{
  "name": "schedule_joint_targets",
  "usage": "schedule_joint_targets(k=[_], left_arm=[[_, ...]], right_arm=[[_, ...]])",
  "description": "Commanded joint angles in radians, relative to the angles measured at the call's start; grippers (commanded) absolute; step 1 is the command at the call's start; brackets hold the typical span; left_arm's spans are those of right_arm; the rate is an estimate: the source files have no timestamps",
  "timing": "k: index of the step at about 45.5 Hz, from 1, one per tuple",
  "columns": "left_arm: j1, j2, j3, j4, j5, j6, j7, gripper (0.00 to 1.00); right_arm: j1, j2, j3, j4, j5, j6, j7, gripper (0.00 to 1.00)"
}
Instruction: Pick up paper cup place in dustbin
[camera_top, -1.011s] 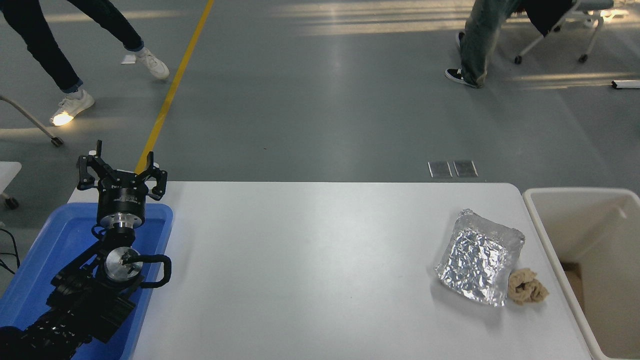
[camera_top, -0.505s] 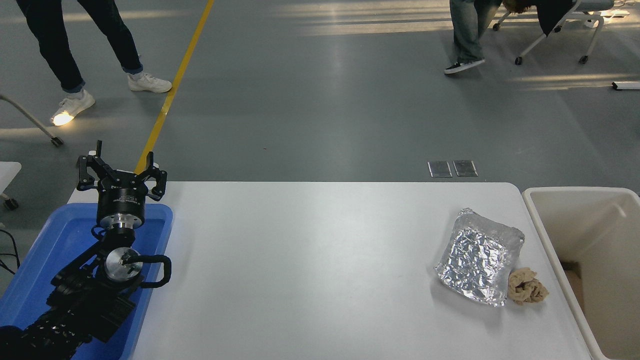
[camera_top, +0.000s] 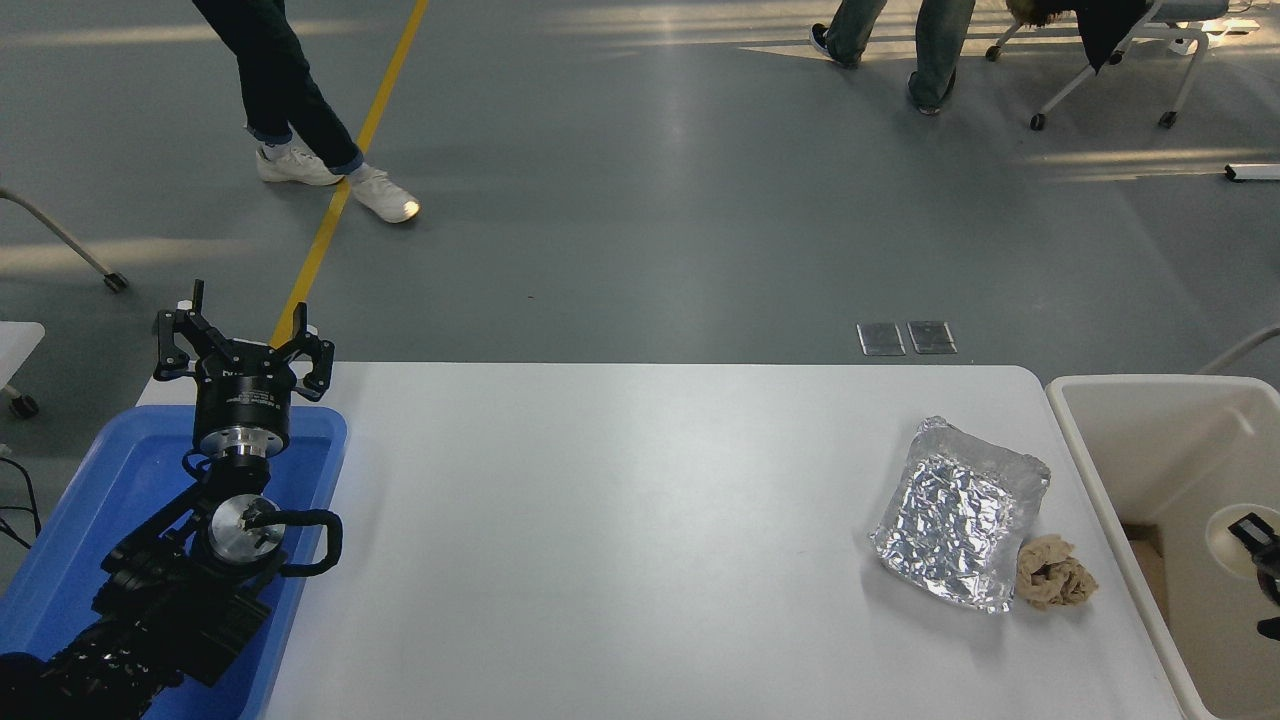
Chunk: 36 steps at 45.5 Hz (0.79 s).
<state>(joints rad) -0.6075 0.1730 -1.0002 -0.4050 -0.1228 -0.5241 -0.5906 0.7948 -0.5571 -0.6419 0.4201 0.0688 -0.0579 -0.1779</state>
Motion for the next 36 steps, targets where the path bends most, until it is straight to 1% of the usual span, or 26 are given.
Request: schedule_joint_targets(k=[1, 6, 13, 17, 21, 23, 26, 29, 36], left_arm=[[0.000, 0.000, 0.000, 0.000, 0.000, -0.001, 0.000, 0.99], [0.000, 0.000, 0.000, 0.000, 0.000, -0.001, 0.000, 0.99], [-0.002, 0.000, 0.000, 0.000, 0.000, -0.001, 0.000, 0.99], [0.000, 0.000, 0.000, 0.000, 0.000, -0.001, 0.000, 0.99], [0.000, 0.000, 0.000, 0.000, 0.002, -0.001, 0.000, 0.99], [0.000, 0.000, 0.000, 0.000, 0.002, -0.001, 0.000, 0.99], [0.000, 0.000, 0.000, 0.000, 0.002, -0.001, 0.000, 0.99], [0.000, -0.001, 0.000, 0.000, 0.002, -0.001, 0.000, 0.99], [0.000, -0.001, 0.000, 0.000, 0.003, -0.001, 0.000, 0.99]], right_arm=[[0.064, -0.041, -0.001, 0.095, -0.012, 0.001, 0.002, 1.00], [0.090, -0.061, -0.018, 0.108, -0.067, 0.006, 0.003, 1.00], [0.179, -0.122, -0.054, 0.190, -0.248, 0.017, 0.003, 1.00], [0.268, -0.179, -0.090, 0.299, -0.342, 0.020, 0.003, 1.00], [0.384, -0.243, -0.148, 0.466, -0.454, 0.021, 0.003, 1.00], [0.450, -0.270, -0.173, 0.544, -0.489, 0.026, 0.003, 1.00], [0.546, -0.291, -0.209, 0.646, -0.515, 0.056, 0.003, 1.00], [0.648, -0.294, -0.254, 0.721, -0.515, 0.118, 0.001, 1.00], [0.901, -0.290, -0.329, 0.900, -0.500, 0.348, 0.001, 1.00]])
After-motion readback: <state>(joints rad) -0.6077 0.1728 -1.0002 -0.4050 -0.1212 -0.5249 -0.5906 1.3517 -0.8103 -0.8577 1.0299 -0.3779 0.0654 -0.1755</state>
